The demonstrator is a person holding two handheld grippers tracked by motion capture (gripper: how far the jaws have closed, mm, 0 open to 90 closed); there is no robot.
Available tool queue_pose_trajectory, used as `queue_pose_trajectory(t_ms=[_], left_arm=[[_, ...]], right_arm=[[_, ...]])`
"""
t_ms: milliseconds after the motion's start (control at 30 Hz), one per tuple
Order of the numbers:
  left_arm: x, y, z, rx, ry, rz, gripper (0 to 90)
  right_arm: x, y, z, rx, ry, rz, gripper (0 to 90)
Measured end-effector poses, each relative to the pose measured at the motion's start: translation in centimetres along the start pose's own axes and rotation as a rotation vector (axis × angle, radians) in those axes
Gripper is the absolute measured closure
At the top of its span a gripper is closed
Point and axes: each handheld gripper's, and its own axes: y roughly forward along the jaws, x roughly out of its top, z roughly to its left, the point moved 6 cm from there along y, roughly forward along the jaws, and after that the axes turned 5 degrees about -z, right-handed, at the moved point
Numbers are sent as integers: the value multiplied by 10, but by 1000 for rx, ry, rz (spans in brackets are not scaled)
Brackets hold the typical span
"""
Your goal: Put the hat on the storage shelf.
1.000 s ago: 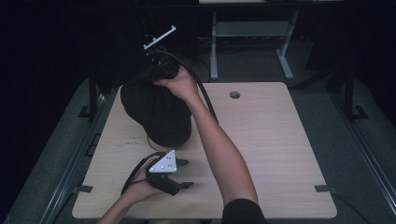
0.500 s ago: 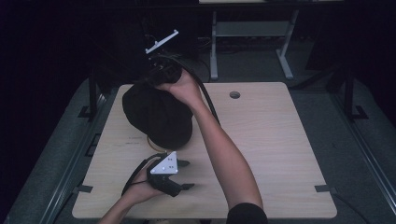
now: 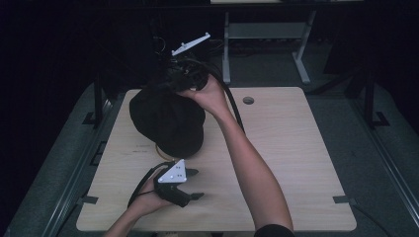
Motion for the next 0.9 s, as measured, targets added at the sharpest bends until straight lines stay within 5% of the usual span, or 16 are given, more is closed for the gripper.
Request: queue_pose_trajectory(t_ms=[900], left_arm=[[-4,-5,6,22,-34,3,248]], right_arm=[[-33,-58,-13,-66,61,-12,276]])
